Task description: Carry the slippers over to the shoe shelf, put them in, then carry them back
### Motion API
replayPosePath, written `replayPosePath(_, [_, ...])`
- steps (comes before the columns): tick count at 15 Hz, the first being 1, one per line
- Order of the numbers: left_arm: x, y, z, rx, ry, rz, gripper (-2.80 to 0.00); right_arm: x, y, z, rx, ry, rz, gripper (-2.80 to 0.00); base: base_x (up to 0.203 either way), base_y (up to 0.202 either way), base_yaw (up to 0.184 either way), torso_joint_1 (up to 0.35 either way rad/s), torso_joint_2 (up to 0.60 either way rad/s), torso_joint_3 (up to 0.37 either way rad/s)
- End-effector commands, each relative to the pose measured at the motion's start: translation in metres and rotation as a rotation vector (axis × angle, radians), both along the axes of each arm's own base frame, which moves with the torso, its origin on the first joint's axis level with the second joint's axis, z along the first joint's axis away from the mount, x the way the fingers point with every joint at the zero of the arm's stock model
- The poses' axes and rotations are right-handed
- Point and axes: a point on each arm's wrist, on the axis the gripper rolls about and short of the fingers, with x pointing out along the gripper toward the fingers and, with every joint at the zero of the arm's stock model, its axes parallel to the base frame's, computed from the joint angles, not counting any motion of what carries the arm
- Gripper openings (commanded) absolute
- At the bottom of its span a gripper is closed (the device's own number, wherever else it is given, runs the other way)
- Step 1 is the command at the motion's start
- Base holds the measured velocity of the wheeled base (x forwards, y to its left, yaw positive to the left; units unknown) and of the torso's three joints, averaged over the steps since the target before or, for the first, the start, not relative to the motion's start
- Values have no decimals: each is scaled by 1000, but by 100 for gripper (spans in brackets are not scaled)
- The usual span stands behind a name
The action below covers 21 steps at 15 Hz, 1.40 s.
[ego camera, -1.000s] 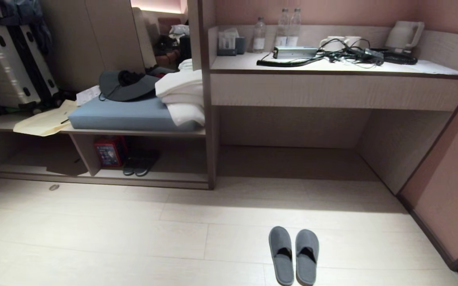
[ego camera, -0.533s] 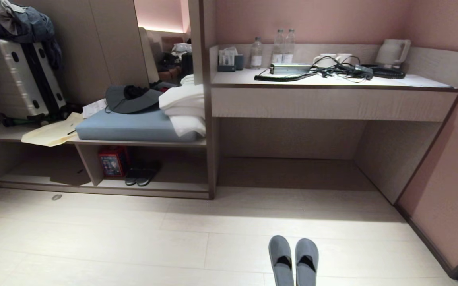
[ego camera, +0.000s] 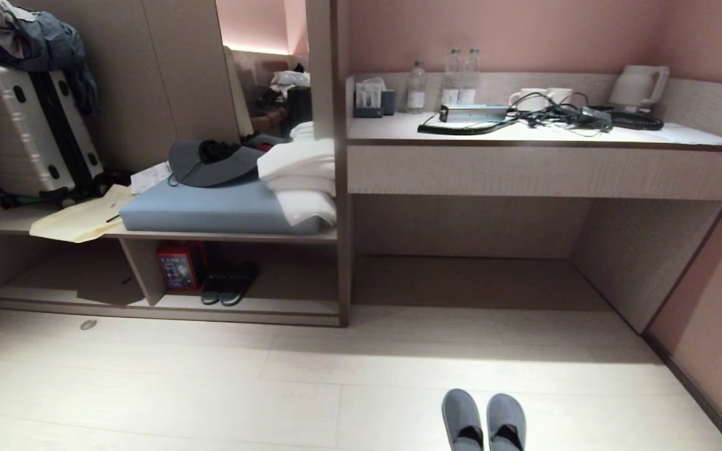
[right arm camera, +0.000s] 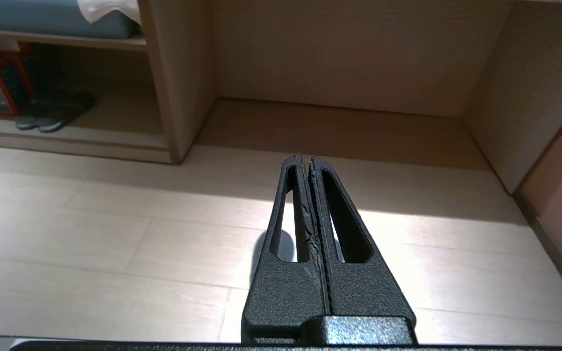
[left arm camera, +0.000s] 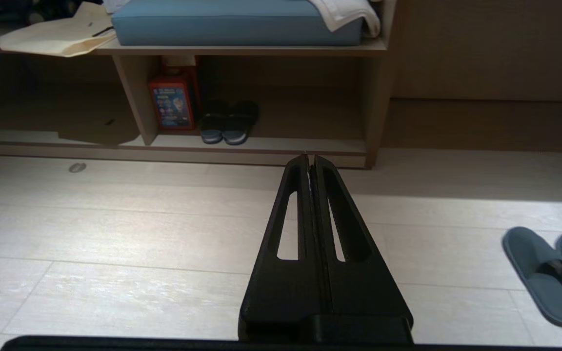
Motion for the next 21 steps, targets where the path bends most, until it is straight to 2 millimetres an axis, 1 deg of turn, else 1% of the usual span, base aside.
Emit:
replayPosePath(1, [0,0,0,0,1,1,-280,0,0,0,1,-1,1,-280,198,197,-3,7,5,5])
replayPosePath(5, [0,0,0,-2,1,0,-280,0,0,0,-1,-1,1,-280,167,189,-4,2,3,1])
replayPosePath(9, [0,0,0,-2,1,0,-280,0,0,0,0,0,1,-280,7,139,0,5,3,0])
replayPosePath(21, [0,0,0,-2,1,0,-280,0,0,0,1,0,1,-280,0,196,-2,2,2,2])
